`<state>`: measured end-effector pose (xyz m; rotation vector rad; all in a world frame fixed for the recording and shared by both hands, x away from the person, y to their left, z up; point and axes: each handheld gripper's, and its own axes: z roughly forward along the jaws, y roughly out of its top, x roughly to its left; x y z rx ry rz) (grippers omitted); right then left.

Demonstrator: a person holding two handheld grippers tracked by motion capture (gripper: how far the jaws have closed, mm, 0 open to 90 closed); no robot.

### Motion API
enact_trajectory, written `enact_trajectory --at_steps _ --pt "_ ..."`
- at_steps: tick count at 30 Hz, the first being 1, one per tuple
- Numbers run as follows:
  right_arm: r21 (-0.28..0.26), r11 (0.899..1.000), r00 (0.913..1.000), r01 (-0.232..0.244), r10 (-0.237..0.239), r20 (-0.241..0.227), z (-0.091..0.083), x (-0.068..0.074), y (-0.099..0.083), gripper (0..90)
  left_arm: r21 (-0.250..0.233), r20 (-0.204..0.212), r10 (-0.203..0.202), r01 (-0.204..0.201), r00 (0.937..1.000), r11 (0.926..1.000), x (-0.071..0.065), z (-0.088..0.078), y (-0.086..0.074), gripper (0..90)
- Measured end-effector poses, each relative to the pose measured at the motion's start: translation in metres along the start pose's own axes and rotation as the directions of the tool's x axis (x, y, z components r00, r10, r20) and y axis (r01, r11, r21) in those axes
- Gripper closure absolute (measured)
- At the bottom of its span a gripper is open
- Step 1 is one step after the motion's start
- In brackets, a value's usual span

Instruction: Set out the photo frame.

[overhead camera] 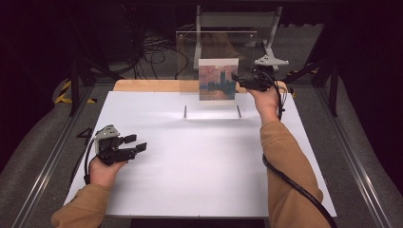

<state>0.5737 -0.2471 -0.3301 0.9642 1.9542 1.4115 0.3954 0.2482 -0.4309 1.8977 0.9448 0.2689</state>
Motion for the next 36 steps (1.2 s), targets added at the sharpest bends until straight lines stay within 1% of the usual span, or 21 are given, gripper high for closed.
enact_trajectory --at_steps 6,9,12,15,16,17,18,19,22,23,24,25,26,27,28,29,30,32,33,35,36 --pt "-0.034 0.998 0.999 -0.043 0.043 0.007 -0.013 -0.009 -0.005 27.9 0.003 0.0 0.011 -0.011 0.9999 0.9999 0.0 0.001 0.001 35.6" --pt "-0.032 0.998 0.9987 -0.048 0.048 -0.017 -0.024 -0.012 -0.011 42.2 0.002 0.005 0.005 -0.005 1.0 1.0 -0.001 0.002 0.001 35.6" --pt "0.007 0.999 0.9979 -0.042 0.043 -0.048 -0.037 -0.017 -0.022 62.6 0.006 0.004 0.009 -0.009 1.0 0.9999 -0.002 0.004 0.002 35.6" --pt "0.017 0.999 0.9965 -0.041 0.042 -0.072 -0.045 -0.022 -0.034 73.4 0.009 0.002 0.018 -0.018 0.9998 0.9998 -0.003 0.004 0.003 35.6" --pt "0.02 0.999 0.9963 -0.036 0.038 -0.077 -0.048 -0.023 -0.039 79.7 0.01 0.005 0.014 -0.014 0.9999 0.9998 -0.004 0.005 0.003 35.6" --pt "0.02 0.999 0.9963 -0.036 0.038 -0.077 -0.048 -0.023 -0.039 79.7 0.01 0.005 0.014 -0.014 0.9999 0.9998 -0.004 0.005 0.003 35.6" --pt "0.034 0.999 0.9968 -0.031 0.033 -0.073 -0.049 -0.024 -0.043 84.6 0.01 0.002 0.022 -0.022 0.9998 0.9997 -0.004 0.006 0.003 35.6" --pt "0.046 0.999 0.9972 -0.027 0.03 -0.068 -0.05 -0.024 -0.046 89.3 0.013 0.008 0.004 -0.004 1.0 0.9999 -0.005 0.007 0.003 35.6" --pt "0.098 0.994 0.9982 -0.048 0.051 -0.031 -0.047 -0.028 -0.059 89.5 0.022 0.007 0.016 -0.016 0.9998 0.9996 -0.005 0.008 0.003 35.6" --pt "0.12 0.991 0.9982 -0.054 0.057 -0.019 -0.044 -0.028 -0.065 89.5 0.019 0.013 0.0 0.0 0.9999 0.9998 -0.007 0.009 0.003 35.6" --pt "0.143 0.988 0.9979 -0.061 0.063 -0.01 -0.041 -0.029 -0.07 89.5 0.019 0.013 0.001 -0.001 0.9999 0.9998 -0.006 0.009 0.003 35.6" --pt "0.158 0.985 0.9976 -0.066 0.069 -0.01 -0.038 -0.029 -0.074 89.5 0.022 0.006 0.019 -0.019 0.9998 0.9996 -0.005 0.009 0.003 35.6" --pt "0.158 0.985 0.9976 -0.066 0.069 -0.01 -0.038 -0.029 -0.074 89.5 0.022 0.006 0.019 -0.019 0.9998 0.9996 -0.005 0.009 0.003 35.6" --pt "0.191 0.979 0.9969 -0.075 0.078 -0.009 -0.031 -0.029 -0.083 89.5 0.019 0.013 0.007 -0.008 0.9999 0.9998 -0.005 0.009 0.002 35.6" --pt "0.203 0.976 0.9964 -0.08 0.084 -0.012 -0.028 -0.029 -0.087 89.5 0.019 0.004 0.018 -0.018 0.9998 0.9997 -0.004 0.008 0.002 35.6" --pt "0.216 0.972 0.9952 -0.091 0.097 -0.016 -0.025 -0.029 -0.091 89.5 0.019 0.006 0.015 -0.015 0.9999 0.9997 -0.003 0.008 0.002 35.6" --pt "0.216 0.972 0.9952 -0.091 0.097 -0.016 -0.025 -0.029 -0.091 89.5 0.019 0.006 0.015 -0.015 0.9999 0.9997 -0.003 0.008 0.002 35.6" --pt "0.234 0.967 0.9937 -0.101 0.11 -0.024 -0.019 -0.029 -0.099 89.5 0.018 0.01 -0.004 0.004 0.9999 0.9998 -0.004 0.008 0.002 35.6" --pt "0.25 0.962 0.9924 -0.108 0.119 -0.03 -0.015 -0.028 -0.103 89.5 0.019 0.01 0.005 -0.005 0.9999 0.9998 -0.004 0.007 0.002 35.6" --pt "0.274 0.957 0.9927 -0.099 0.114 -0.04 -0.009 -0.026 -0.108 89.5 0.016 0.013 -0.002 0.002 0.9999 0.9999 -0.004 0.007 0.002 35.6" --pt "0.287 0.954 0.9935 -0.09 0.106 -0.042 -0.007 -0.025 -0.11 89.5 0.017 0.005 0.012 -0.012 0.9999 0.9998 -0.003 0.007 0.002 35.6"
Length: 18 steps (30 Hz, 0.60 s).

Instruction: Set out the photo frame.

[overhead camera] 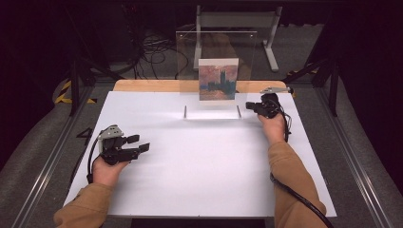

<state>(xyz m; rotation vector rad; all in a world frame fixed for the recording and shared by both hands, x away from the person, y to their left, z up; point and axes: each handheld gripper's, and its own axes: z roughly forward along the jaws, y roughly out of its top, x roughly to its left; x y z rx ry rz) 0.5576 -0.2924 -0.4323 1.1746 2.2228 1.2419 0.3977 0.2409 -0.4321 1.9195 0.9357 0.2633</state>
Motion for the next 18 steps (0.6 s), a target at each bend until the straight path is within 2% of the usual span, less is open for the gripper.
enact_trajectory --at_steps 5,8,13,15,18 --pt "0.035 0.999 0.9999 -0.011 0.012 -0.007 0.01 0.0 -0.006 89.6 -0.002 0.002 -0.002 0.002 1.0 1.0 0.0 -0.001 0.0 35.7" --pt "0.062 0.998 1.0 0.0 0.0 -0.008 0.013 -0.002 -0.009 89.6 -0.002 0.004 -0.005 0.005 1.0 1.0 0.001 -0.001 0.0 35.7" --pt "0.079 0.997 0.9995 -0.002 0.005 -0.031 0.016 -0.004 -0.014 89.6 -0.003 0.002 0.0 0.0 1.0 1.0 0.001 -0.001 0.0 35.6" --pt "0.078 0.997 0.9992 0.011 -0.008 -0.038 0.017 -0.003 -0.015 89.7 -0.003 0.002 0.001 -0.001 1.0 1.0 0.001 -0.001 0.0 35.6" --pt "0.08 0.997 0.9983 0.015 -0.011 -0.057 0.016 -0.004 -0.016 89.8 -0.003 0.005 -0.014 0.014 0.9999 0.9999 0.0 0.0 0.0 35.6"
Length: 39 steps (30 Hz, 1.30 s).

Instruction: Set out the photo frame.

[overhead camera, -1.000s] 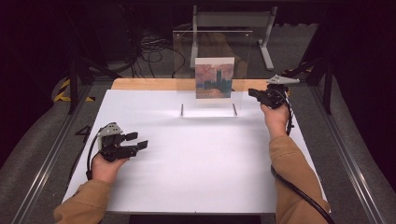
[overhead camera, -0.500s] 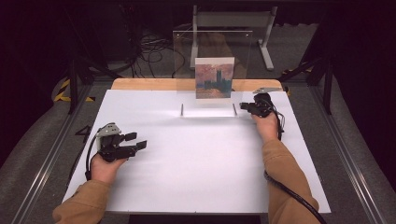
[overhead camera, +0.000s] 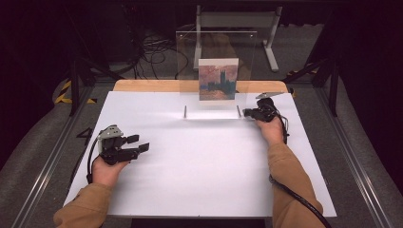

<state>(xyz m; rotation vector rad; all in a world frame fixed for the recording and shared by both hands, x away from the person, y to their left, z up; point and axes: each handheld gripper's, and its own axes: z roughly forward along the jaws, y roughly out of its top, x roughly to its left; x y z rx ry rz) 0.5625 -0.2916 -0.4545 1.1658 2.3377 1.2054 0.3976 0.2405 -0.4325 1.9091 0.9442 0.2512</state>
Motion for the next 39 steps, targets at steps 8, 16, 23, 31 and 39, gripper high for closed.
enact_trajectory --at_steps 8,16,23,31,39 --pt "0.003 1.0 0.9995 0.024 -0.024 -0.02 -0.001 0.002 0.0 89.9 0.003 -0.002 0.018 -0.018 0.9998 0.9998 0.0 0.001 0.001 35.7" --pt "0.016 0.999 0.9991 0.031 -0.031 -0.028 -0.002 0.005 0.0 89.8 0.003 -0.001 0.018 -0.018 0.9998 0.9998 0.0 0.001 0.002 35.6" --pt "0.01 0.998 0.9977 0.058 -0.059 0.033 -0.009 0.008 0.003 87.7 -0.003 0.002 0.018 -0.018 0.9998 0.9998 0.0 0.0 0.002 35.6" --pt "-0.012 0.991 0.9904 0.137 -0.136 0.024 -0.05 0.02 0.005 71.8 0.011 -0.005 0.05 -0.05 0.9987 0.9987 -0.006 -0.001 0.004 33.1" --pt "-0.076 0.986 0.9879 0.151 -0.153 -0.026 -0.097 0.042 0.0 53.9 0.01 0.002 0.074 -0.074 0.9972 0.9972 -0.015 -0.006 0.004 30.5"
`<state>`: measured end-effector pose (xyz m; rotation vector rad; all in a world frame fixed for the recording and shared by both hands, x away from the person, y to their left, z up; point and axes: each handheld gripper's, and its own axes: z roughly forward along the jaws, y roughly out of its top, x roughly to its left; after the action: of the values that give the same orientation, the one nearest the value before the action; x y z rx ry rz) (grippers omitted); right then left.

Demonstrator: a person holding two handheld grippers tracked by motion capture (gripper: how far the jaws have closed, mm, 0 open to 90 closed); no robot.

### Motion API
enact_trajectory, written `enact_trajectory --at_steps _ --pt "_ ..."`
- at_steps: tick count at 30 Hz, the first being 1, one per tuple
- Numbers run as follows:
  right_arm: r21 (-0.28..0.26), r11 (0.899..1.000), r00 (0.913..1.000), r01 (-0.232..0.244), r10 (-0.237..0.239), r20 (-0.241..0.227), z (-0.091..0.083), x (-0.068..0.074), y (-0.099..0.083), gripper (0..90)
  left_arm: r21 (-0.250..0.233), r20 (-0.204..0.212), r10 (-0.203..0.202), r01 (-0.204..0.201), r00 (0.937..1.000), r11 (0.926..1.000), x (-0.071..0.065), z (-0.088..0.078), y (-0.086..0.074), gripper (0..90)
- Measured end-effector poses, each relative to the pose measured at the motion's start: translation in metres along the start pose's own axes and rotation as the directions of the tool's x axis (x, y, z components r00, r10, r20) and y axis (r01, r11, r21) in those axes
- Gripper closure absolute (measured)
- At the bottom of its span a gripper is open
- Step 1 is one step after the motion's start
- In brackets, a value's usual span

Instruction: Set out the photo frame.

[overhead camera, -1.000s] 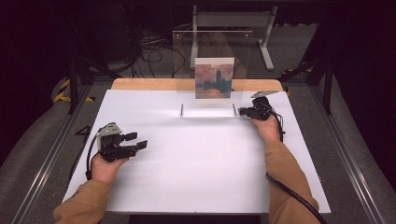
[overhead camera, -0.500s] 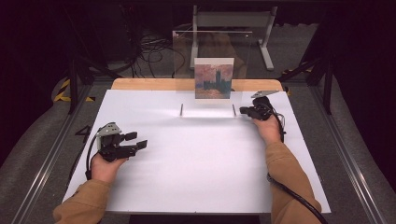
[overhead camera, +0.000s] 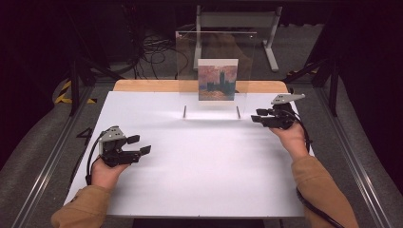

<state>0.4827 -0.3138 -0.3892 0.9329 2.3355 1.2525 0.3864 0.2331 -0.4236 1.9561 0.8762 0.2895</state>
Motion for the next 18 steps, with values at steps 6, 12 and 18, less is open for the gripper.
enact_trajectory --at_steps 6,12,18 --pt "-0.077 0.997 0.9991 -0.024 0.021 -0.037 -0.034 0.019 -0.008 46.7 -0.005 0.015 -0.016 0.016 0.9998 0.9999 -0.001 -0.002 -0.002 30.4" --pt "-0.167 0.985 0.9985 -0.034 0.026 -0.048 -0.062 0.034 -0.024 31.5 -0.012 0.02 -0.004 0.005 0.9998 0.9999 -0.004 -0.003 -0.005 30.1" --pt "-0.169 0.985 0.9993 -0.015 0.009 -0.036 -0.08 0.046 -0.036 11.8 -0.029 0.027 0.003 -0.002 0.9996 0.9996 -0.006 -0.006 -0.008 29.8"
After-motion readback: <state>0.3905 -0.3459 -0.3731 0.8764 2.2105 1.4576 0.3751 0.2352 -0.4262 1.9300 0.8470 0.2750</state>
